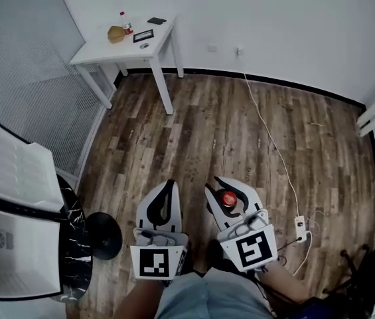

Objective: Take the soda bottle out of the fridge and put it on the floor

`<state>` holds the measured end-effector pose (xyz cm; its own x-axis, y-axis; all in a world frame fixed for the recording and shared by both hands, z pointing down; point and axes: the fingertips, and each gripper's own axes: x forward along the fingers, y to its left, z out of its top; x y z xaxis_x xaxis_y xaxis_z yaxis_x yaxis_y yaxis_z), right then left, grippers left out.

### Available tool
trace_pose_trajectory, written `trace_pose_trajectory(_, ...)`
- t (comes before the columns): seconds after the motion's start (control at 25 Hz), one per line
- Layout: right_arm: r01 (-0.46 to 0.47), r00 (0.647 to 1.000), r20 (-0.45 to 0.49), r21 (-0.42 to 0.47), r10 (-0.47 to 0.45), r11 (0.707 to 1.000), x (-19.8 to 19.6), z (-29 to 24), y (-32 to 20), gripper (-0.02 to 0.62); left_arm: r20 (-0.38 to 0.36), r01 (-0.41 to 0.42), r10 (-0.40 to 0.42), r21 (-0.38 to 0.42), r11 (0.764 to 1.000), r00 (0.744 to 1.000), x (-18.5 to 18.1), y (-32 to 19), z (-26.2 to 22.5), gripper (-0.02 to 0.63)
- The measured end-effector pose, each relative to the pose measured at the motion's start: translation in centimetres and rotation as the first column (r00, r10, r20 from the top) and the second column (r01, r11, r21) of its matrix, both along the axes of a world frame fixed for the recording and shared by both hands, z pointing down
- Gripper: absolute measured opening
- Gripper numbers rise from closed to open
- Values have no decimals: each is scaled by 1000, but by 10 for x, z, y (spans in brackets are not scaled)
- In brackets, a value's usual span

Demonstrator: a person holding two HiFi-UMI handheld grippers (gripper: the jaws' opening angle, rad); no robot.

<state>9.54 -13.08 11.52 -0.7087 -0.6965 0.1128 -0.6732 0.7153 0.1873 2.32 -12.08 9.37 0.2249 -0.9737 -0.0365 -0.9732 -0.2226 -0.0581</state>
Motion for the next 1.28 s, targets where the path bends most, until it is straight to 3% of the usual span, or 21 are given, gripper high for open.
trace_pose_trajectory(0.28,-272,962,-1,-11,272,962,93,7,-22,91,-13,-231,231,-12,973,973,80,-31,3,17)
trace_pose_trajectory(0.56,-415,910,1,-31,415,909,141,24,-25,91,-8,-344,345,-69,936,939,117,-42,26,17)
trace_pose_trajectory(0.92,-471,880,13,-89,474,878,156,73,-33,91,-2,-376,379,-143,916,925,125,-58,74,17)
trace_pose_trajectory(1.28,-452,890,-3,-128,456,883,127,146,-45,89,-12,-366,373,-221,904,928,105,-70,153,17)
